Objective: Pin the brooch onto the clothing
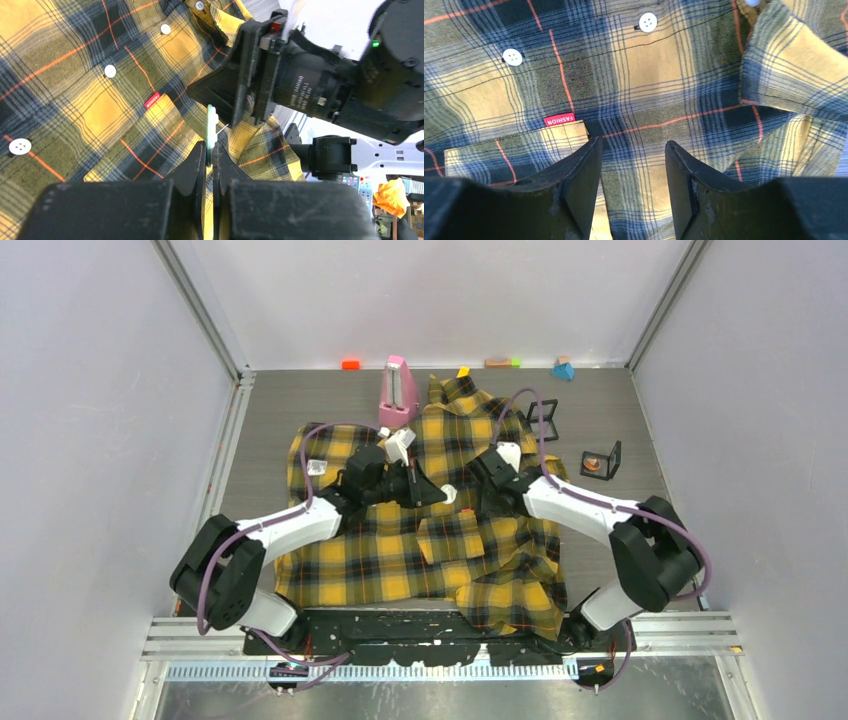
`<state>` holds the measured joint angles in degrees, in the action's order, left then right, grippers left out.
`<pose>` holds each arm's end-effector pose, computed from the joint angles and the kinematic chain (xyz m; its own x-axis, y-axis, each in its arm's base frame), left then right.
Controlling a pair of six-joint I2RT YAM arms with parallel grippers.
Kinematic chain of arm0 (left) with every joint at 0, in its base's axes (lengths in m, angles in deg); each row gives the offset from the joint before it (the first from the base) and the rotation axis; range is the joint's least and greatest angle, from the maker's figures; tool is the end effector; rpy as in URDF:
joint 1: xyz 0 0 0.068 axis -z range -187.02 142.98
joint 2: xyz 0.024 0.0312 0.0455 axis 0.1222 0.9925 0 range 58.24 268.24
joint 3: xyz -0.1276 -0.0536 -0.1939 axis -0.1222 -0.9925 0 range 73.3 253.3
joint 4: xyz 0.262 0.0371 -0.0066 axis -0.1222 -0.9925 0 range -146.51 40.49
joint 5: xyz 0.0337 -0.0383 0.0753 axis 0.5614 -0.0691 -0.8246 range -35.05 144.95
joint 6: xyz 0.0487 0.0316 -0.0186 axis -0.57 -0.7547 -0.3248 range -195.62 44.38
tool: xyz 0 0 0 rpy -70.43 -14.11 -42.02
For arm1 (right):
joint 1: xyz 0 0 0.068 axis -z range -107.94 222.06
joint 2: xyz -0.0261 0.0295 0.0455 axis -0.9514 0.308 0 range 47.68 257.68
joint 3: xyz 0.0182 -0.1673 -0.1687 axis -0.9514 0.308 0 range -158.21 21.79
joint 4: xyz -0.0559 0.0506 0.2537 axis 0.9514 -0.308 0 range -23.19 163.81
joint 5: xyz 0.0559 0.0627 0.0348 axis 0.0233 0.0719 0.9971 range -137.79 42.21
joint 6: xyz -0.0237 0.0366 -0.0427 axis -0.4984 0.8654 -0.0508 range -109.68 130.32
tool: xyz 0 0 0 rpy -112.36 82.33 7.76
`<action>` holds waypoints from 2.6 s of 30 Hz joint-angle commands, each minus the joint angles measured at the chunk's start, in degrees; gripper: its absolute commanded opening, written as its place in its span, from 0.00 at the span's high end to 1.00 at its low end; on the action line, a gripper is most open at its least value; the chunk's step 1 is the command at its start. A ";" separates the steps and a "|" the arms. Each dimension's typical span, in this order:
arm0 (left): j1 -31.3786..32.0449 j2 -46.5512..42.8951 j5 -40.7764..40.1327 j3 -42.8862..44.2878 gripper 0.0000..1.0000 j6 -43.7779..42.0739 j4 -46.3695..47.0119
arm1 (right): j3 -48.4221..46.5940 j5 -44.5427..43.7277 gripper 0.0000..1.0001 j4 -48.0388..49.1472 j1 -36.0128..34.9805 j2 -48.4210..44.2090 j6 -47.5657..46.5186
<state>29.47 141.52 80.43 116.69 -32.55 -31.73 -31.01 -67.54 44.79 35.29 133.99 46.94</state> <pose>0.2530 -0.2115 0.1834 -0.8065 -0.1702 -0.5662 0.4196 0.5100 -0.7509 0.2492 0.1669 0.1502 -0.8320 0.0792 -0.5491 0.0720 0.9968 0.0347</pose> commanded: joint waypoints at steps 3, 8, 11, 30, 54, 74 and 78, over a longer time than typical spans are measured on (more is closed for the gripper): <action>0.03 -5.15 0.48 -1.78 1.00 -2.64 2.67 | -1.73 -8.36 0.46 -1.44 -1.71 3.62 3.99; 0.01 -6.16 0.98 -2.76 1.00 -3.06 2.17 | 1.60 -7.41 0.47 -0.78 -1.72 3.91 5.46; -0.02 -6.22 1.19 -3.02 1.00 -2.72 2.61 | 3.07 -5.45 0.49 1.19 -1.72 4.01 6.09; 3.16 1.63 -3.85 -3.22 1.00 0.07 11.13 | 9.40 -3.94 0.99 8.01 -1.72 -3.15 7.50; -0.20 2.14 -4.11 -1.15 1.00 -2.33 10.78 | -13.91 2.53 0.50 10.54 8.07 16.14 -8.62; -0.89 6.34 -3.59 -1.56 1.00 -2.16 14.94 | -11.53 7.69 0.91 11.53 8.83 25.11 -2.25; -0.86 11.40 -6.64 1.28 1.00 -2.28 16.75 | -8.90 8.93 0.99 13.97 8.87 21.46 -1.10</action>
<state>28.93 148.52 77.10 114.55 -34.06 -20.17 -44.71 -60.72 60.68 43.86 156.13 43.40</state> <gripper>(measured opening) 0.036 0.045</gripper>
